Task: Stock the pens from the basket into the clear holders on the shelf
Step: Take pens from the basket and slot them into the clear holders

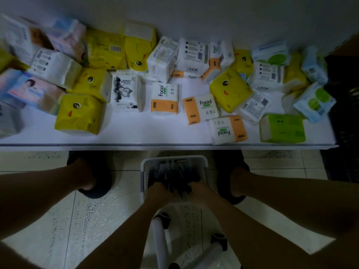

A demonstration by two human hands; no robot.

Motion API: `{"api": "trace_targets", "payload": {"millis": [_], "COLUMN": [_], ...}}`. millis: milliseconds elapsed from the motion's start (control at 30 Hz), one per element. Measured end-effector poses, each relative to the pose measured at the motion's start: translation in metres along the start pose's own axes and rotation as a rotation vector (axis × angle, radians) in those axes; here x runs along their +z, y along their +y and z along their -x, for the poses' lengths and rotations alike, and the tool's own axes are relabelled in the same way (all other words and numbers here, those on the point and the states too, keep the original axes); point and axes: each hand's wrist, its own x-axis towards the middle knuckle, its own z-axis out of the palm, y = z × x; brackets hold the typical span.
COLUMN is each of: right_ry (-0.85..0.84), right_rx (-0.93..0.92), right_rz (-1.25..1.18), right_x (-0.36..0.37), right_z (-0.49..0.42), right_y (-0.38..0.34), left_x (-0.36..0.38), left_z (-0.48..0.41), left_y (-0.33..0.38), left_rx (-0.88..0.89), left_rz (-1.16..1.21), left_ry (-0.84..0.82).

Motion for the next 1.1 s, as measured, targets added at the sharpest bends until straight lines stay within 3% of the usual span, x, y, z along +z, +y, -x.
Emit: {"api": "trace_targets", "payload": {"millis": [167, 467, 600, 733, 900, 1100], "right_ry": [-0.008, -0.068, -0.073, 0.000, 0.217, 0.201], "right_rx": [0.028, 0.060, 0.052, 0.081, 0.109, 0.020], "right_rz": [0.097, 0.268, 0.329, 0.211, 0.032, -0.102], "right_x": [0.007, -0.005, -0.009, -0.011, -0.026, -0.046], "right_z": [-0.012, -0.003, -0.004, -0.002, 0.010, 0.042], "right_y": [0.002, -0.007, -0.009, -0.016, -0.024, -0.037], "left_x": [-0.009, -0.023, -0.019, -0.020, -0.022, -0.027], "left_z": [0.008, 0.019, 0.024, 0.029, 0.031, 0.050], "left_y": [-0.003, 0.003, 0.003, 0.010, 0.013, 0.028], "left_rx": [0.018, -0.140, -0.122, 0.042, -0.042, 0.014], "left_rz": [0.100, 0.300, 0.320, 0.243, 0.291, 0.148], "left_ry": [0.046, -0.119, -0.049, 0.081, 0.064, 0.090]}}
